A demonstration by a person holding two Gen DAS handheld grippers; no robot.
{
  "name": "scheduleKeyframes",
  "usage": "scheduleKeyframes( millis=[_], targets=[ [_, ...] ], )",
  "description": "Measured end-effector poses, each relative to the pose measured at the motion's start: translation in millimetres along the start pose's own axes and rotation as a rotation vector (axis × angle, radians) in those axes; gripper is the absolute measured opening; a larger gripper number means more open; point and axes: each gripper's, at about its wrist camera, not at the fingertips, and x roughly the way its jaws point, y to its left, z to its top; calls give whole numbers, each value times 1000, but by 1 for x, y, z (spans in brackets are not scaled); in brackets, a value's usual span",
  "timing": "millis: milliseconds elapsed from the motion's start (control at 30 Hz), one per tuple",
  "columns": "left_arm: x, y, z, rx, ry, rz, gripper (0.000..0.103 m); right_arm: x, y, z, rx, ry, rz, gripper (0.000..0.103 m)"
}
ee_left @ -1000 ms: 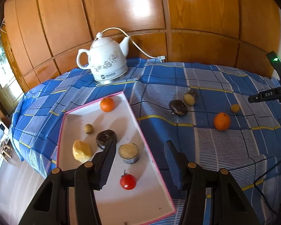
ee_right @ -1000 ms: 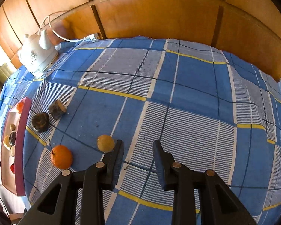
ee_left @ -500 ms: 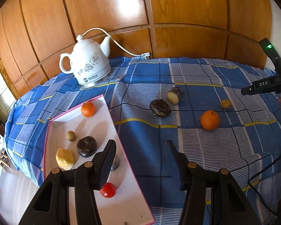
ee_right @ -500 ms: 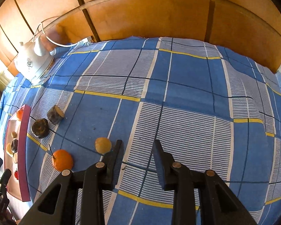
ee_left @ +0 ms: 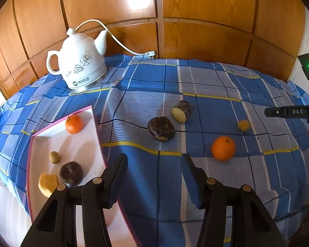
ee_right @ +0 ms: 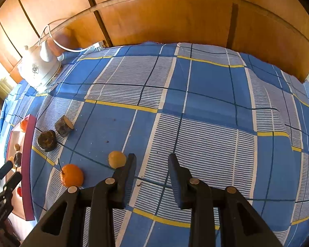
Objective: Organize fruits
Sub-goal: 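Move the left gripper to the dark brown fruit and close on it, then lift the dark brown fruit with the left gripper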
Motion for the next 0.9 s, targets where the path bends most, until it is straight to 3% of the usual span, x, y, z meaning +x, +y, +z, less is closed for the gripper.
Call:
scheduleKeyframes(
  millis=[67, 133, 667, 700, 733, 900],
  targets=[
    [8, -2, 5, 12, 19, -6, 58, 0, 2, 0, -4, 0, 4, 32],
    [19, -4, 12, 22, 36, -16, 68, 0, 4, 0, -11, -2, 7, 32],
    [104, -17, 50, 62, 150, 10, 68, -1, 5, 2, 1, -7, 26, 34],
    [109, -16, 50, 61, 159, 15, 65, -1, 5, 2, 1, -7, 26, 34],
    [116, -13, 48, 47, 181, 10, 52, -1, 4, 2, 2, -7, 25, 34],
    [108, -6, 41, 4, 155, -22, 48, 1, -3, 4, 27, -12, 14, 34]
  ],
)
